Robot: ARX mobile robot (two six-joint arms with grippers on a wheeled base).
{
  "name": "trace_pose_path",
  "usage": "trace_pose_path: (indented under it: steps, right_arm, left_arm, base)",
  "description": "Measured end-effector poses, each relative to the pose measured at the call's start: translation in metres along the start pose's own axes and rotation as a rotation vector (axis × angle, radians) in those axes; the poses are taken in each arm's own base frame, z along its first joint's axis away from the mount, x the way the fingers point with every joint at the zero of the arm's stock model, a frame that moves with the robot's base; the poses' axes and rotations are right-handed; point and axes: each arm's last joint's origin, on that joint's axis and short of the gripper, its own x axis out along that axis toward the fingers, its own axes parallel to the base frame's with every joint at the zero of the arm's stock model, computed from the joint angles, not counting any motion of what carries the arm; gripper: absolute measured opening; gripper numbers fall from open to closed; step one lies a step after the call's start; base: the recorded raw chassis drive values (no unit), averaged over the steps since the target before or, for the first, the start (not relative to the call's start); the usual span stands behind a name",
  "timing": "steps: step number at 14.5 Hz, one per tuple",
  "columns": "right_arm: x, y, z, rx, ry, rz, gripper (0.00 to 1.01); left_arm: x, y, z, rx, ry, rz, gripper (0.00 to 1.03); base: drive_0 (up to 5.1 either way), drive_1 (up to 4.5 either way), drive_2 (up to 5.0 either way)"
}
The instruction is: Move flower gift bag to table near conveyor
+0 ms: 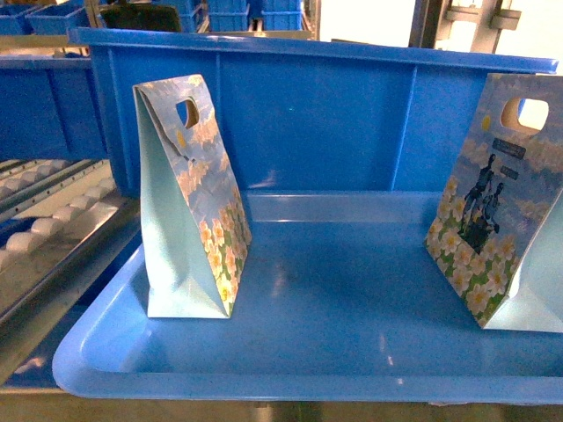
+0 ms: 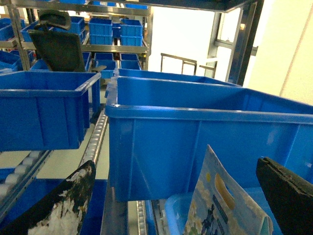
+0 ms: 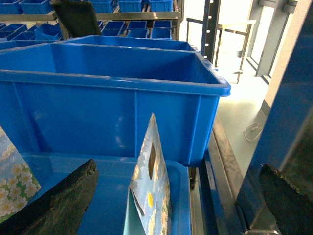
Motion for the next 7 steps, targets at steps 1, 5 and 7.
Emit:
trace_pose_path:
  steps: [1,5,7]
  right_arm:
    - [0.009,0.003,-0.001,0.003,0.015,0.016,0.98]
    - [0.050,0.002,-0.020,-0.005,0.152,-0.005,0.98]
    - [0.063,0.003,-0.027,0.006,0.189,0.003,0.98]
  left_arm:
    - [0.000,0.000,0.000,0.000,-0.002,0.001,0.98]
    - [0.000,0.000,0.000,0.000,-0.002,0.001,0.98]
    - [0.000,0.000,0.000,0.000,-0.002,0.000,0.98]
  base:
    - [0.0,0.00,0.0]
    - [0.0,0.00,0.0]
    - [0.0,0.00,0.0]
